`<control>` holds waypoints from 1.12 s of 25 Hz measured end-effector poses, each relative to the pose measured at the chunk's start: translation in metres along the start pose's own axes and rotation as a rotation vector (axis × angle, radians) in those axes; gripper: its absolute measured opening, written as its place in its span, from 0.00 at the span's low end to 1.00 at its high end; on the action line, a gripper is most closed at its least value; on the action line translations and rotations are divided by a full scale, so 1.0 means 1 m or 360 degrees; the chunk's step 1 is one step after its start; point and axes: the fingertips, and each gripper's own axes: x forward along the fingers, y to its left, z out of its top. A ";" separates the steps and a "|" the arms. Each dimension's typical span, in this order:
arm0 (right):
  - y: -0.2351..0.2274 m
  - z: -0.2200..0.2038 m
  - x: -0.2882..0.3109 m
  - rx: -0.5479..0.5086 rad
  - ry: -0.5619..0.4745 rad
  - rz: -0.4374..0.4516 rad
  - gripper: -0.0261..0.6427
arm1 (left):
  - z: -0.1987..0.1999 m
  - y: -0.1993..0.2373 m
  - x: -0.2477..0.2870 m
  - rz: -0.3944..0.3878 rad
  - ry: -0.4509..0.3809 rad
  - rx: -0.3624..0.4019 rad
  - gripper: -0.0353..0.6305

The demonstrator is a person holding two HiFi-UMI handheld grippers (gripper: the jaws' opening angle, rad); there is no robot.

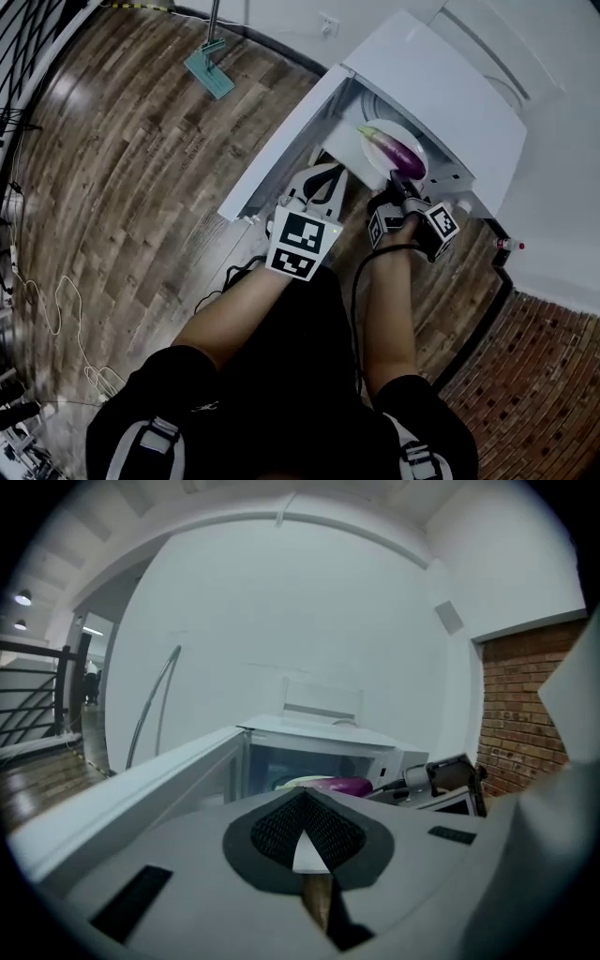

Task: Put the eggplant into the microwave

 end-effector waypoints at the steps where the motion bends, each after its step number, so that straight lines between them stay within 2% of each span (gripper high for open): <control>1: -0.005 0.004 0.012 -0.0014 -0.0001 0.0018 0.08 | -0.009 0.002 0.008 -0.0009 -0.0007 0.0004 0.05; 6: -0.021 0.031 0.061 -0.0051 -0.0033 0.0100 0.08 | -0.040 0.005 0.037 -0.0068 -0.0067 0.0053 0.05; 14: -0.010 0.062 0.111 -0.0186 -0.0098 0.0156 0.08 | -0.059 0.018 0.035 0.0009 -0.0187 0.0061 0.05; 19: -0.005 0.069 0.130 -0.0259 -0.0103 0.0118 0.08 | -0.059 0.016 0.029 0.0008 -0.0225 0.0039 0.05; 28: 0.004 0.081 0.148 -0.0394 -0.0147 -0.0044 0.08 | -0.072 0.016 0.024 0.0030 -0.0189 0.0055 0.05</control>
